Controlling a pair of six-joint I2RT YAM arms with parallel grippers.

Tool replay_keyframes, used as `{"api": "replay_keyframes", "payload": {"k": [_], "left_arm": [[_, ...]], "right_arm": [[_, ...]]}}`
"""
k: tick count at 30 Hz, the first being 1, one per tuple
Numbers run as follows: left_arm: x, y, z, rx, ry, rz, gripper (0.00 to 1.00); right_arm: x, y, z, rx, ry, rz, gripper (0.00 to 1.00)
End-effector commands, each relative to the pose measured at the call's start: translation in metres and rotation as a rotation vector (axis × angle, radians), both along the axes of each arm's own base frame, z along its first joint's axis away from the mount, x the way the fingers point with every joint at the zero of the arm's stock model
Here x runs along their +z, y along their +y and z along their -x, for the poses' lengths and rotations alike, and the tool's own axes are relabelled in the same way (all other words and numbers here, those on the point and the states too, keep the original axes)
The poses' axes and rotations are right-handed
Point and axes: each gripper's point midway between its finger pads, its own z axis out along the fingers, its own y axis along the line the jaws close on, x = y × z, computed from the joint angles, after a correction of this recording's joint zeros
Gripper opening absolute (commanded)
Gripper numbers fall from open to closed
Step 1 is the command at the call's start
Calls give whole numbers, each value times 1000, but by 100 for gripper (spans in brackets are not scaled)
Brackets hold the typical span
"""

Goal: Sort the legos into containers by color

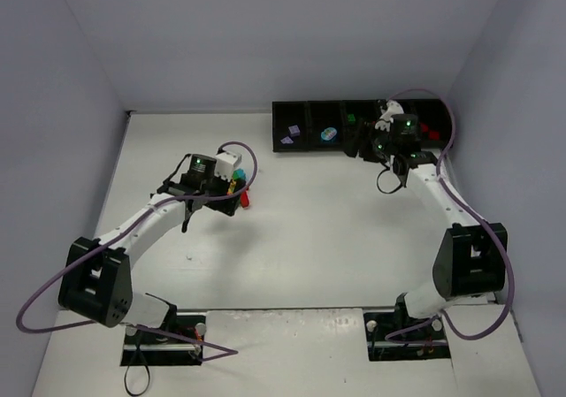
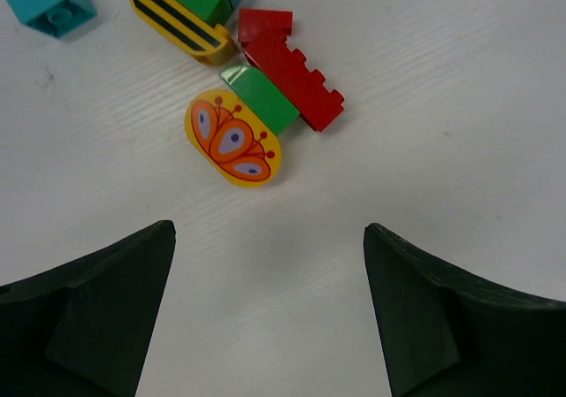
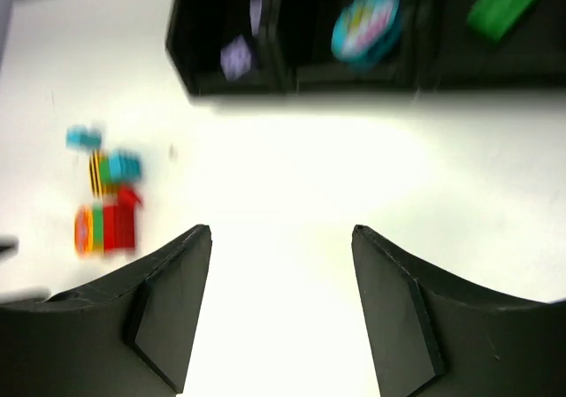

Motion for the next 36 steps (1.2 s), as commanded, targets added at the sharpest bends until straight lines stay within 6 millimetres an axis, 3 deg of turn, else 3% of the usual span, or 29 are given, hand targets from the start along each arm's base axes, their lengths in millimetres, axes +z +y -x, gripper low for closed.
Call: {"api": "replay_keyframes", "payload": {"k": [1, 5, 6, 7, 14, 19, 28, 36], "left_arm": [[23, -7, -39, -143, -178, -76, 81], [5, -10, -57, -236, -171, -134, 81], [9, -12, -64, -261, -176, -141, 81], [-1, -12, -67, -269, -145, -149, 81], [-16, -15, -89, -308, -81, -144, 81], [-34, -17, -78, -354, 30, -144, 79], [-53, -23, -52, -379, 118, -85, 65], [-46, -29, -71, -313, 30, -92, 65]], "right_arm": [[24, 21, 34, 92, -47, -56, 61], [12, 31, 63, 125, -11, -73, 61], [9, 32, 72, 133, -5, -77, 61], [8, 33, 76, 137, -1, -82, 61], [6, 37, 99, 162, 13, -91, 61], [7, 34, 103, 161, 15, -75, 61], [-3, 36, 98, 165, 50, -77, 61], [-11, 42, 99, 188, 73, -78, 61]]}}
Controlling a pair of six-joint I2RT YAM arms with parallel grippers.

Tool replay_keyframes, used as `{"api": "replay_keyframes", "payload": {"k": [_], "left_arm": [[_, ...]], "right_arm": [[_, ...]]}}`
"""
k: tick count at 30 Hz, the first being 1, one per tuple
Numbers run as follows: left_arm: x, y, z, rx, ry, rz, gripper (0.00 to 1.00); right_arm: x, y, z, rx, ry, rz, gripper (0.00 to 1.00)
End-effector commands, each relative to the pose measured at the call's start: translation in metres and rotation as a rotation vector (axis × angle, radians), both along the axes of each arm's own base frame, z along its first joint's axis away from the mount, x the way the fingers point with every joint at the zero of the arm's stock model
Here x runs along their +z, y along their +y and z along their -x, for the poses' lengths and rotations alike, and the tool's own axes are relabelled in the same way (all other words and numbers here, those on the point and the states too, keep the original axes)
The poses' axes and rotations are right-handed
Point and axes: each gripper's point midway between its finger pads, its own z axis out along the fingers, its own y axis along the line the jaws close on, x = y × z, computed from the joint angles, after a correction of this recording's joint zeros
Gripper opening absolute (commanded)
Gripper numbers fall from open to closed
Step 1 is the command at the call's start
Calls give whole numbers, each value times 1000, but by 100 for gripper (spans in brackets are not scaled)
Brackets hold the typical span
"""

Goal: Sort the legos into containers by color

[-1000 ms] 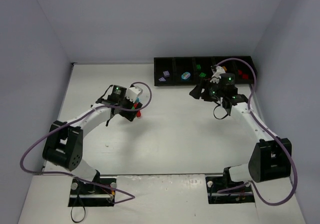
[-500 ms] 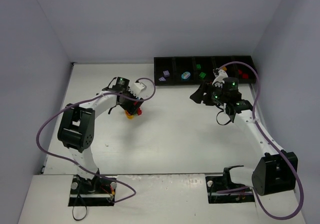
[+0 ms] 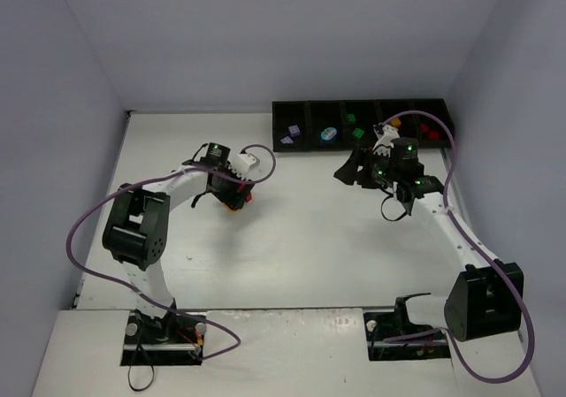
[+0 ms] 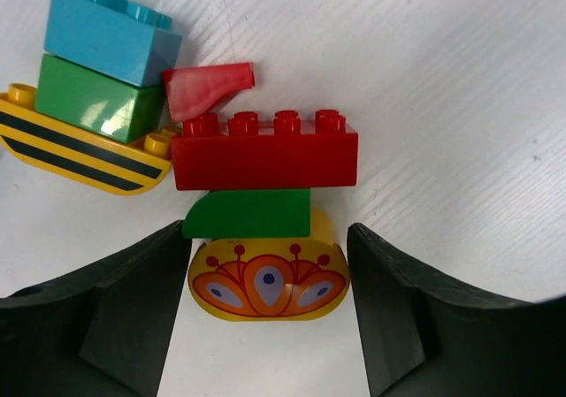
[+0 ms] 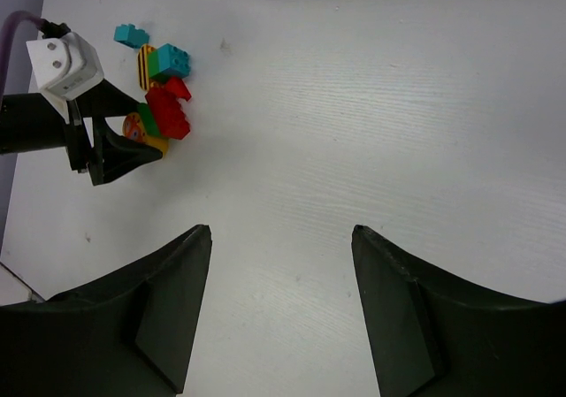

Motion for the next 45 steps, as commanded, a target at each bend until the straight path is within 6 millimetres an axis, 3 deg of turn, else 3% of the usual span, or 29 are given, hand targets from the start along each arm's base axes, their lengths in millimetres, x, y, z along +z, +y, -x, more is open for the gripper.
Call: {"api": "replay_keyframes", "payload": {"k": [1, 7, 13, 19, 21, 25, 28, 34, 40, 45], "left_arm": [[30, -12, -25, 23, -131, 37, 65], [38, -15, -36, 91, -145, 68, 65], [25, -12, -36, 108, -125, 48, 64], [26, -15, -32, 97, -113, 61, 46], [35, -17, -29, 87, -127, 83, 42], [65, -25, -25, 43, -215, 140, 23], [110, -32, -13, 10, -336, 223, 23], [161, -39, 22, -63, -473, 345, 24], [187, -46, 53, -123, -538, 417, 24], [185, -55, 74, -186, -540, 435, 24]], "right_arm": [[14, 10, -4, 41, -51, -20, 61], [13, 13, 2, 48, -49, -24, 61], [12, 13, 7, 48, -45, -30, 61], [13, 21, 12, 70, -39, -41, 61], [15, 30, 14, 95, -34, -50, 61], [22, 52, 21, 160, -23, -75, 61], [29, 75, 29, 227, 9, -125, 62], [42, 116, 42, 310, 78, -202, 64], [54, 156, 51, 380, 120, -245, 66], [55, 179, 52, 419, 136, -253, 71]]}}
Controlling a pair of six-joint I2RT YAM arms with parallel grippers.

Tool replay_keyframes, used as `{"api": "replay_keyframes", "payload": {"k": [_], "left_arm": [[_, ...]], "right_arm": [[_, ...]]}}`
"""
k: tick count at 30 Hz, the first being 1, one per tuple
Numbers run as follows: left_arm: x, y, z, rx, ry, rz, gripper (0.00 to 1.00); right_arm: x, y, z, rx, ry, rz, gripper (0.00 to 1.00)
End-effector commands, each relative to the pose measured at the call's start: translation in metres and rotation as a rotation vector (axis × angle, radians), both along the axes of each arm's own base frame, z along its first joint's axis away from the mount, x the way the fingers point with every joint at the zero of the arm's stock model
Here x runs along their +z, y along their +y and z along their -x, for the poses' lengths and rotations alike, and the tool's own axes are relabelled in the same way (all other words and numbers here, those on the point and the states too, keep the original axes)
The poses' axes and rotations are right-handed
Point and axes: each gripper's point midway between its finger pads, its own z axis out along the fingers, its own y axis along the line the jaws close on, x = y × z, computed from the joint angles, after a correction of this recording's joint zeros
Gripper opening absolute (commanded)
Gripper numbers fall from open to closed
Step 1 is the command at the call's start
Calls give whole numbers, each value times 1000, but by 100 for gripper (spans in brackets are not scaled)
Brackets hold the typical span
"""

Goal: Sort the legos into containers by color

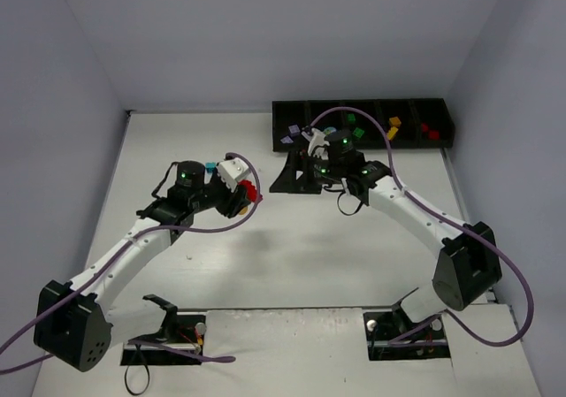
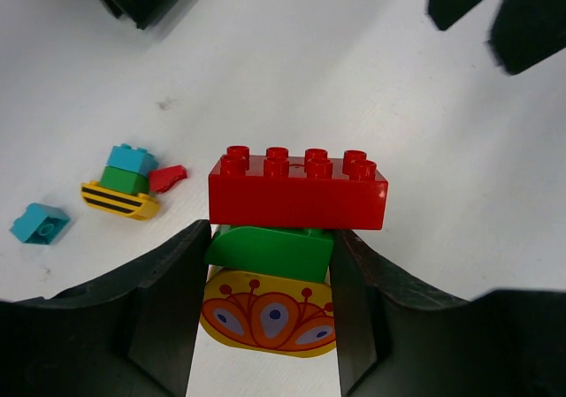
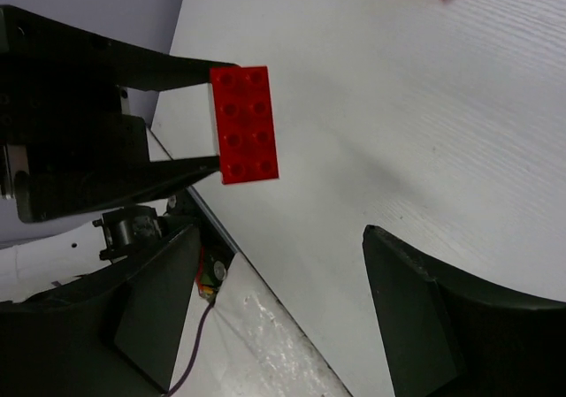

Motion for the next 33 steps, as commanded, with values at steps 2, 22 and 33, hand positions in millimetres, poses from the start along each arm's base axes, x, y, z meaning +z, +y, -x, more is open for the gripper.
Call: {"api": "replay_keyframes", "payload": {"k": [2, 22, 33], "left_arm": [[33, -18, 7, -77, -103, 67, 24], [31, -45, 5, -148, -107, 83, 25], [13, -54, -5, -168, -72, 72, 25]], "right_arm": [[33, 27, -3, 51, -49, -81, 73], [-8, 56, -6, 124, 1, -23, 72], [-31, 57, -11, 133, 4, 9, 14]]}}
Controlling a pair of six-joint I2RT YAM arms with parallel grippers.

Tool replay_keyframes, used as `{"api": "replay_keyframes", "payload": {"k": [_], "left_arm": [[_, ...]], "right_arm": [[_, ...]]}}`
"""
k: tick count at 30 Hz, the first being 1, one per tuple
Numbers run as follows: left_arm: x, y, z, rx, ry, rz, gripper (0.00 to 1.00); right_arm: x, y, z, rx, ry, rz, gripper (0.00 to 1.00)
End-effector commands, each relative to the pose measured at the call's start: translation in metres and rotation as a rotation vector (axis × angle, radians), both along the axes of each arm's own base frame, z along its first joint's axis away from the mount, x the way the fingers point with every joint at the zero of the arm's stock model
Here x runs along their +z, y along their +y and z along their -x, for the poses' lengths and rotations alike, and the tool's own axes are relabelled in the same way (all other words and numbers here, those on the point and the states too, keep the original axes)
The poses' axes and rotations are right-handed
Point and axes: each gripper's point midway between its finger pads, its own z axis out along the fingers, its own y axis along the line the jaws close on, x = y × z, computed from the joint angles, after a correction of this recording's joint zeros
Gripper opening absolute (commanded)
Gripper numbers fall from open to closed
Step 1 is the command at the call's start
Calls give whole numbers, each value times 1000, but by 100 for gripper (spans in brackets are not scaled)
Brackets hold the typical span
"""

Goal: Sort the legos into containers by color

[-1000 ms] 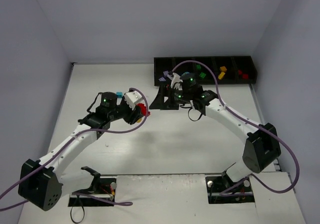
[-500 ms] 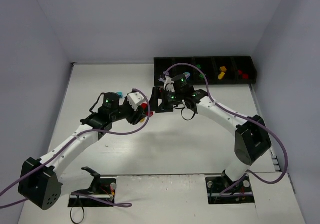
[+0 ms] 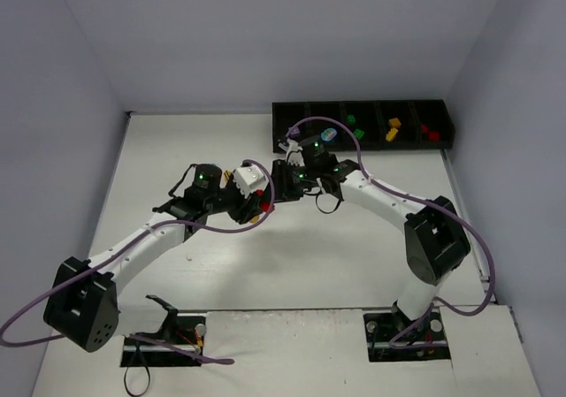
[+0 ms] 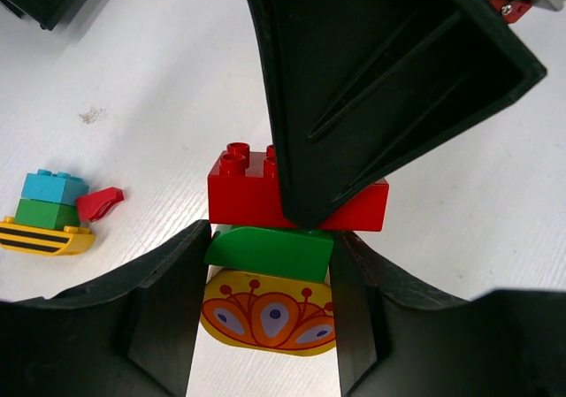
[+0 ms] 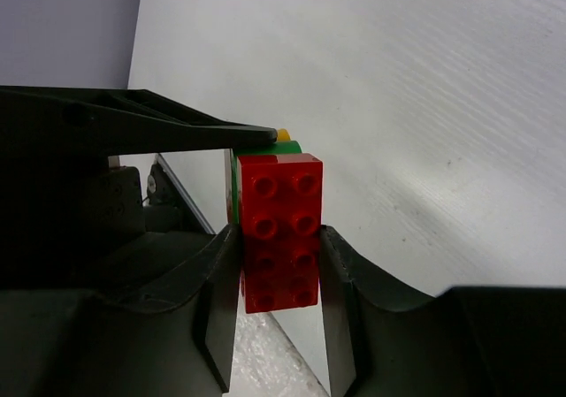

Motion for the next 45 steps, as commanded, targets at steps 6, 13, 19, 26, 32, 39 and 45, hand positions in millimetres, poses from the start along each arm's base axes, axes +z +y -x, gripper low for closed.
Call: {"api": "replay_keyframes", "payload": {"k": [6, 13, 19, 26, 32, 39, 45], "left_arm": [[22, -25, -23, -54, -79, 75, 24], [10, -29, -30, -50, -42, 67, 24], [19, -29, -38, -13, -36, 87, 24], [35, -28, -34, 33, -30, 146, 24], [37, -27, -29, 39, -35, 166, 24], [36, -31, -24, 21, -6, 181, 24], [45, -30, -19, 26, 0, 193, 24]], "right_arm": [[13, -9, -25, -25, -125, -14, 0], [13, -57, -55, -146, -152, 3, 0], [34, -162, -125, -480, -299, 164, 0], [73, -370, -197, -1087, -494, 643, 0], [96, -464, -260, -1181, -658, 894, 0], [69, -514, -322, -1088, -757, 1094, 0], [48, -541, -344, -1076, -766, 1178, 4]]}}
